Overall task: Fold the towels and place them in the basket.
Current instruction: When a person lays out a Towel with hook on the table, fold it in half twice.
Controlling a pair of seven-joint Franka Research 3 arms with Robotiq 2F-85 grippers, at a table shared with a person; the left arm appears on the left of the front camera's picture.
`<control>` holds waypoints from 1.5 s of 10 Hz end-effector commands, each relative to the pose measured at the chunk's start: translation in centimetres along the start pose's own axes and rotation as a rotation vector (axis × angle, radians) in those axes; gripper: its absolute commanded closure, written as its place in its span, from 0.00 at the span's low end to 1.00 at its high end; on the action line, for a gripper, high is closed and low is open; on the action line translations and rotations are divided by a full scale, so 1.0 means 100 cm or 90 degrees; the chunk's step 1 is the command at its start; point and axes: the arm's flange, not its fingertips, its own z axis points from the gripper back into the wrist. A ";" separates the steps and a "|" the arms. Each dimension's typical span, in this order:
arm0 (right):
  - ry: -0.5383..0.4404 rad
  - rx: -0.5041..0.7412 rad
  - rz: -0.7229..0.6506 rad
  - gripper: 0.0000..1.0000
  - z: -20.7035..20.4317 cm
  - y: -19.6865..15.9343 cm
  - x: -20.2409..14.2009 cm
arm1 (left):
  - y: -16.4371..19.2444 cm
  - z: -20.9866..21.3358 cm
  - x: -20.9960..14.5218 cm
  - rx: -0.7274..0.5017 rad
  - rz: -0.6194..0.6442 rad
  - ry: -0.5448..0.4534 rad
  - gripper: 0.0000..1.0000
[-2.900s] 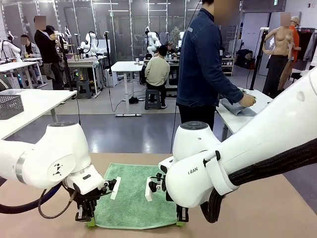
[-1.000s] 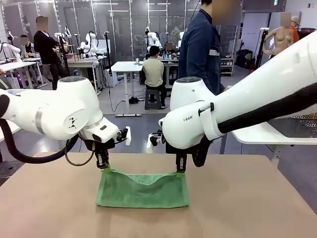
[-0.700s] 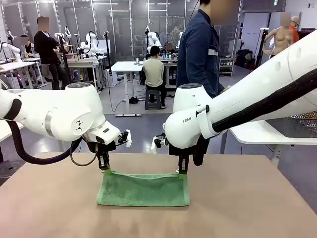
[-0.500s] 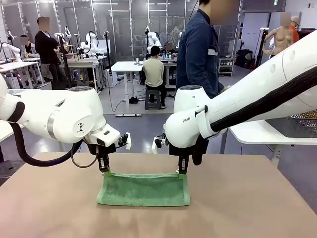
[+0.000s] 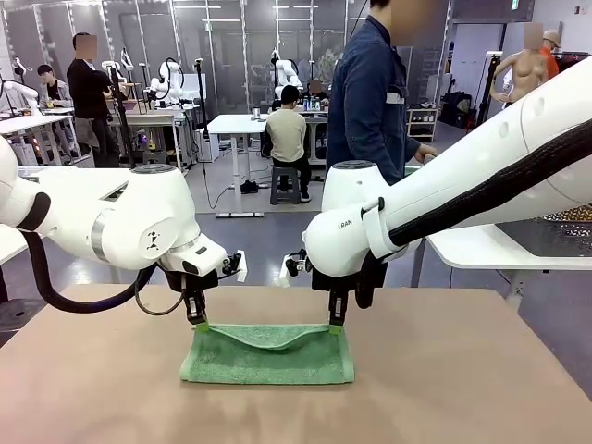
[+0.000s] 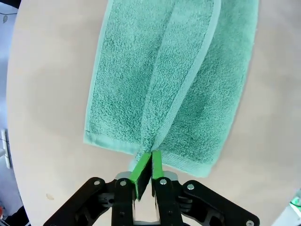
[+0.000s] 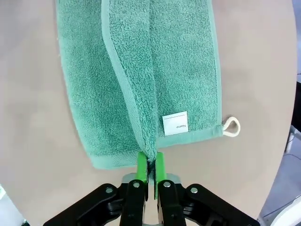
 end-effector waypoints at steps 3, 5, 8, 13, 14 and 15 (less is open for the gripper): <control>0.000 0.000 -0.001 0.92 0.000 0.000 -0.001 | 0.001 -0.001 -0.004 0.017 -0.060 0.026 0.95; -0.018 -0.025 0.009 0.92 -0.003 -0.016 0.004 | 0.012 0.003 0.006 0.022 -0.075 -0.002 0.95; -0.019 -0.027 0.027 0.92 -0.012 -0.031 0.000 | 0.022 -0.009 0.011 -0.003 -0.090 0.027 0.95; -0.011 -0.003 0.004 0.92 -0.023 -0.042 -0.010 | 0.031 -0.021 0.001 0.020 -0.053 0.057 0.95; -0.010 -0.003 0.001 0.92 -0.025 -0.042 -0.011 | 0.031 -0.022 0.001 0.017 -0.059 0.054 0.95; -0.011 -0.003 0.002 0.92 -0.027 -0.042 -0.012 | 0.030 -0.023 0.001 0.017 -0.059 0.052 0.95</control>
